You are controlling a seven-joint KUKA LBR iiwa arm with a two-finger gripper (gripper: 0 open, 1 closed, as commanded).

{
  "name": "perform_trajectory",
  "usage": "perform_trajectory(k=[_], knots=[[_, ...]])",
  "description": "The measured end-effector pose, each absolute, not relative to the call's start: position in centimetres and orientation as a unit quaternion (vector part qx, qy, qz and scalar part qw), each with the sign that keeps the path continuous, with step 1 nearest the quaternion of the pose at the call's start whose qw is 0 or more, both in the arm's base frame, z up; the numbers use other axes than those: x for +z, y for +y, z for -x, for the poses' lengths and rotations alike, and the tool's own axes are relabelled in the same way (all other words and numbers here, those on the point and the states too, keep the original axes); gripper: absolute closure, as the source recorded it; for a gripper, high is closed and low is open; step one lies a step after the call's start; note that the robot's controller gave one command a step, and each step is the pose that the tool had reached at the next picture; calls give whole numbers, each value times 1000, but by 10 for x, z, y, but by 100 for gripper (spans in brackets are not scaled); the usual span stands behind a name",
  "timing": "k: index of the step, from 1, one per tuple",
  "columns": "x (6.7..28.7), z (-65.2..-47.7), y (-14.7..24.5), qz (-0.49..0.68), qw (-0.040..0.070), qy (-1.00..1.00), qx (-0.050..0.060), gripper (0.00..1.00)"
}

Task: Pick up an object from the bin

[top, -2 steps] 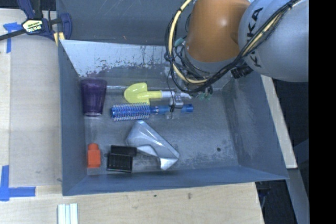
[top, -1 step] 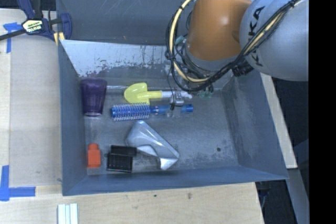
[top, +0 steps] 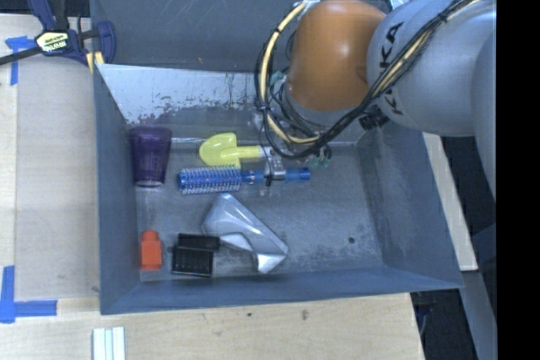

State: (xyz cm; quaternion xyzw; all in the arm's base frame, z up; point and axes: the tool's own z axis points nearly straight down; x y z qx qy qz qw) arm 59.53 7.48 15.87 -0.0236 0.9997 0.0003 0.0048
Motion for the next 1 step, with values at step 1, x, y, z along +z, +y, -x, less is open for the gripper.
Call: perform_trajectory(k=[1], knots=[[131,-589,73,103,-1,995,0,0]])
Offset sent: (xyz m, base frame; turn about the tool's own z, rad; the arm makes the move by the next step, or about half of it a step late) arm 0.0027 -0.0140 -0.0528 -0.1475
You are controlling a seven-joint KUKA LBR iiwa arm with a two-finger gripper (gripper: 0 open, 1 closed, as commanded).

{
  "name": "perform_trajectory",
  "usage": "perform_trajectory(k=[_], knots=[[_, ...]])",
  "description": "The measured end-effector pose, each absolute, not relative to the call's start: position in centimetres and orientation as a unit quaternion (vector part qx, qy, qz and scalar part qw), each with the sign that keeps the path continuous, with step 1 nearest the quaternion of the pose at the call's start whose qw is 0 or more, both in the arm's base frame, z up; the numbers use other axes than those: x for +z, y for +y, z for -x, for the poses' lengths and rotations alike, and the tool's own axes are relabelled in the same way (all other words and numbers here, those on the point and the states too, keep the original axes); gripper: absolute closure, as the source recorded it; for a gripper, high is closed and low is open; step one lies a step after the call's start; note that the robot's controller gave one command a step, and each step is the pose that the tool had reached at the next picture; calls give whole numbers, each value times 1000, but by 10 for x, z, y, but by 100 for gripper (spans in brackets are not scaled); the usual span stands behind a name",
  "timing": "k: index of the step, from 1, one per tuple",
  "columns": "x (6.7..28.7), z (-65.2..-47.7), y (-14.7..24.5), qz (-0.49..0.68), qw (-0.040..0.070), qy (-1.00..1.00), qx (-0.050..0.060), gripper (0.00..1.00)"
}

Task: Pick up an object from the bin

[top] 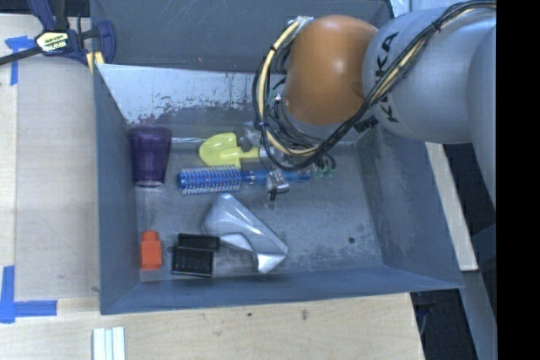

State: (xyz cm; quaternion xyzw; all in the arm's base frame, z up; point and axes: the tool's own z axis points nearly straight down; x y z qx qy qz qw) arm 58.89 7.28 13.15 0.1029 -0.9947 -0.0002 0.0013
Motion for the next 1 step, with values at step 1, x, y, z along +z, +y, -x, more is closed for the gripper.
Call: perform_trajectory(k=[1], knots=[[116,-596,65,-106,-5,-994,0,0]])
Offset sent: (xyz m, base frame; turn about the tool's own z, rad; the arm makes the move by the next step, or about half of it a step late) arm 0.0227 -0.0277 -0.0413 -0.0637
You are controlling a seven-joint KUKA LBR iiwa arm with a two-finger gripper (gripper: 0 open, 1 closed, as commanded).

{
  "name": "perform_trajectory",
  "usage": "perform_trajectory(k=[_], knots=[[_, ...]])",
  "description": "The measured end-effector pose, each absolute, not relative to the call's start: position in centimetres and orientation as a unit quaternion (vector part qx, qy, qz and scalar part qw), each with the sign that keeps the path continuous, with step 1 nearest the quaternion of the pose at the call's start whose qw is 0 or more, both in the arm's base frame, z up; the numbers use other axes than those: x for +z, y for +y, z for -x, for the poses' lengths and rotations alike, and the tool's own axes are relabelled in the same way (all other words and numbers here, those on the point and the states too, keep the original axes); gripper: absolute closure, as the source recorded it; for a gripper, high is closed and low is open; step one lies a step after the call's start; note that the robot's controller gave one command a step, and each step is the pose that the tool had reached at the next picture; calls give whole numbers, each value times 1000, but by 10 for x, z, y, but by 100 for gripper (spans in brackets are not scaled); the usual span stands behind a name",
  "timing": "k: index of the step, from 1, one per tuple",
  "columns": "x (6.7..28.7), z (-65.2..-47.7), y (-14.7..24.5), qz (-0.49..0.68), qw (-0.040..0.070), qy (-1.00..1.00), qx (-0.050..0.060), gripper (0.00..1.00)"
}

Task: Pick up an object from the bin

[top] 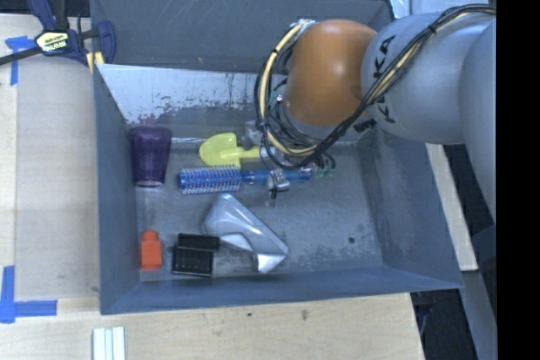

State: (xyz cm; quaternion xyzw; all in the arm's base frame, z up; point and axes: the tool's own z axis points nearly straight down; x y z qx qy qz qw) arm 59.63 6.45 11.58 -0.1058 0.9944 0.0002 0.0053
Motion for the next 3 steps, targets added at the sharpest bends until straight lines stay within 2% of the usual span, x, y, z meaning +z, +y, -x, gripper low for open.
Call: perform_trajectory(k=[1,2,3], knots=[[90,-613,44,133,1,991,0,100],[90,-612,44,133,1,991,0,100],[282,-620,46,156,0,988,0,100]])
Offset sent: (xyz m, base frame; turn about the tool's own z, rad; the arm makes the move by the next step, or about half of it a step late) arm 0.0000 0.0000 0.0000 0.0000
